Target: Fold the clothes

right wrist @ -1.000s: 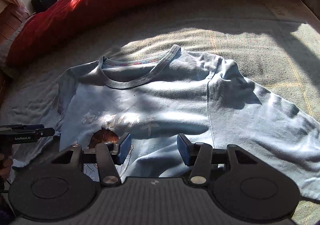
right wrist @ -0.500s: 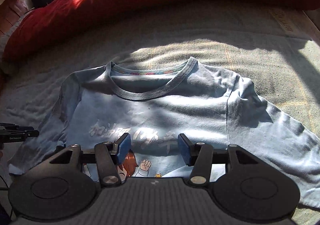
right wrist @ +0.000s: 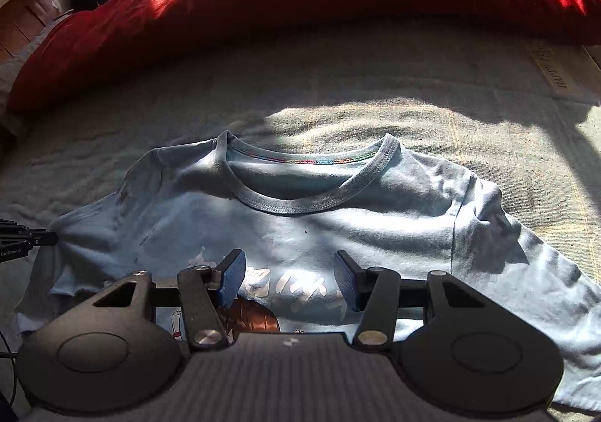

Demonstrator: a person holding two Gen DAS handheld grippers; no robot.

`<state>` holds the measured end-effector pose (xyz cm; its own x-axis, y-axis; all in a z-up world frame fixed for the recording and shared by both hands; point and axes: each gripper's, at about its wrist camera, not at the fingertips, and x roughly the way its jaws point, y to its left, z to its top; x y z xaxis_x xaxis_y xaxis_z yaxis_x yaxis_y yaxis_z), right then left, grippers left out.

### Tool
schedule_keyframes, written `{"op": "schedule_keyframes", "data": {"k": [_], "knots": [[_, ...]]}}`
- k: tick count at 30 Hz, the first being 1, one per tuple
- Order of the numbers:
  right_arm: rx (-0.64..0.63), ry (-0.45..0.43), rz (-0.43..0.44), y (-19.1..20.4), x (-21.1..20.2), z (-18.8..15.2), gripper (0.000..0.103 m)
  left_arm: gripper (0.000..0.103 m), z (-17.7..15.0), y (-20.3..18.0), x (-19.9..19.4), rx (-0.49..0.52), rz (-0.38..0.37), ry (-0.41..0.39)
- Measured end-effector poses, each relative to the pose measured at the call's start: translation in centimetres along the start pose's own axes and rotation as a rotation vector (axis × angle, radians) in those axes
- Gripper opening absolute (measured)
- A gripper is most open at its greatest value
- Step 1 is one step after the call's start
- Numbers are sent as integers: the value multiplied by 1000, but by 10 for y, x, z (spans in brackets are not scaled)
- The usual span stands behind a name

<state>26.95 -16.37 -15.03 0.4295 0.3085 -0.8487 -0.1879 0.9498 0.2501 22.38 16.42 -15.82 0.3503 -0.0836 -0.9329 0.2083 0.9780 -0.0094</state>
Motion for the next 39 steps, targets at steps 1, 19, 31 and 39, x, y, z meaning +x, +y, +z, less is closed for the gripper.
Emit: {"op": "schedule_keyframes", "data": {"k": [1,19,31,39], "knots": [[0,1,1,1,0,0,57,0,2,5,-2,-17,5,-7],[-74,37,18,4,7,-7,59,57,9,8,9,9,-12,-31],[-30,65,24,3,20,-9,59,55,59,-18,20,-41,-217,-113],[-19,73,54,17,32,-9,59,57,85,-78,74,57,-405,-7]]}}
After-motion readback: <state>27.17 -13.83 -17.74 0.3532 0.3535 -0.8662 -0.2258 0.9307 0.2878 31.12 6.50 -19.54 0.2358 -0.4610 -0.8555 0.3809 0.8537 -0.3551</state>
